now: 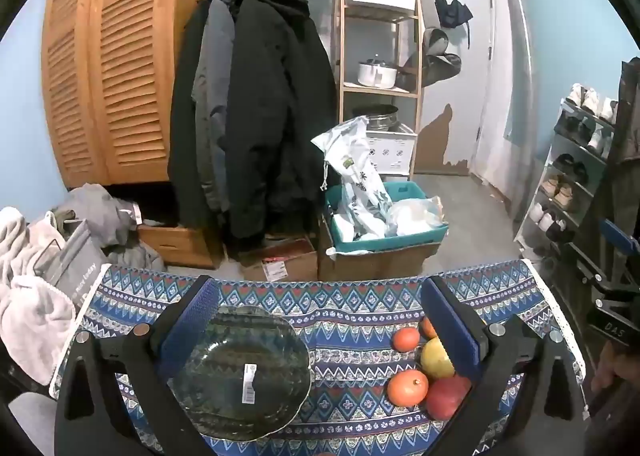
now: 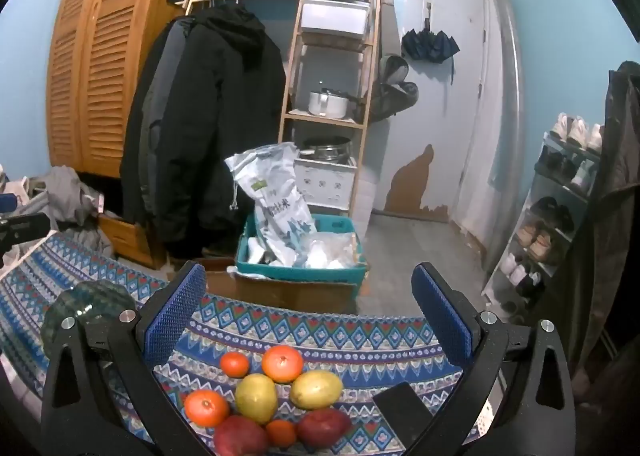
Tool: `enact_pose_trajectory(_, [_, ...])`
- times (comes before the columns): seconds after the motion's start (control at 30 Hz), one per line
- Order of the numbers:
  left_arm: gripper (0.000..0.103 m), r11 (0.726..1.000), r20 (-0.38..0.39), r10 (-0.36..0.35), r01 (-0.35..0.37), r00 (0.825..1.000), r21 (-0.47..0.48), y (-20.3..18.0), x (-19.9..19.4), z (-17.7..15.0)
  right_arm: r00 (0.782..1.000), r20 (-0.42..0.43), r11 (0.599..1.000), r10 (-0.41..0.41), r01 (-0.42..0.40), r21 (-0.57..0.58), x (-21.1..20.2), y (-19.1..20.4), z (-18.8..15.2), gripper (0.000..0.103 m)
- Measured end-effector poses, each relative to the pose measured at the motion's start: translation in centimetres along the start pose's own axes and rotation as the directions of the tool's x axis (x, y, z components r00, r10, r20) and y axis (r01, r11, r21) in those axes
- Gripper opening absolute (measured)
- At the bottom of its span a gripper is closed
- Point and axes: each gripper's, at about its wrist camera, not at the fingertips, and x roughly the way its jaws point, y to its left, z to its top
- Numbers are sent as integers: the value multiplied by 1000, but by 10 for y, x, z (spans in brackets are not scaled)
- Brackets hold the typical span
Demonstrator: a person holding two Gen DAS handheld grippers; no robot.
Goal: Organize fruits
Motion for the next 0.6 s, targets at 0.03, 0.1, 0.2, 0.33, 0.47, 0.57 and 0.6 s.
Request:
enact_pose_trajectory(0.03, [102, 1000, -2, 4, -4, 1000, 2, 0, 1, 0, 1000, 1, 1000, 0, 0, 0, 0, 0, 0, 101])
enact_pose_trajectory(0.1, [102, 1000, -4, 13, -13, 1000, 6, 0, 3, 1, 1000, 4, 1000, 0, 0, 2, -2, -1, -1, 101])
enact_pose_trajectory(0.2, [102, 1000, -8, 21, -21, 1000, 8, 1, 6, 3, 1000, -10, 1000, -2, 2, -9, 0, 0, 0, 101])
enact_pose_trajectory(0.33, [102, 1000, 9, 7, -8, 1000, 10, -5, 1, 0, 1000, -12, 1000, -3, 3, -12, 1, 0, 0, 101])
enact_pose_trajectory(0.47, [102, 1000, 6, -2, 2, 1000, 7, -2, 1, -2, 1000, -12, 1000, -6, 5, -13, 0, 1, 0, 101])
enact_pose_trajectory(0.57, [102, 1000, 6, -4, 4, 1000, 2, -1, 1, -2, 1000, -12, 1000, -6, 6, -16, 0, 1, -1, 101])
enact_pose_trajectory(0.6, [102, 1000, 5, -4, 4, 1000, 0, 0, 1, -2, 1000, -12, 1000, -6, 6, -16, 0, 1, 0, 101])
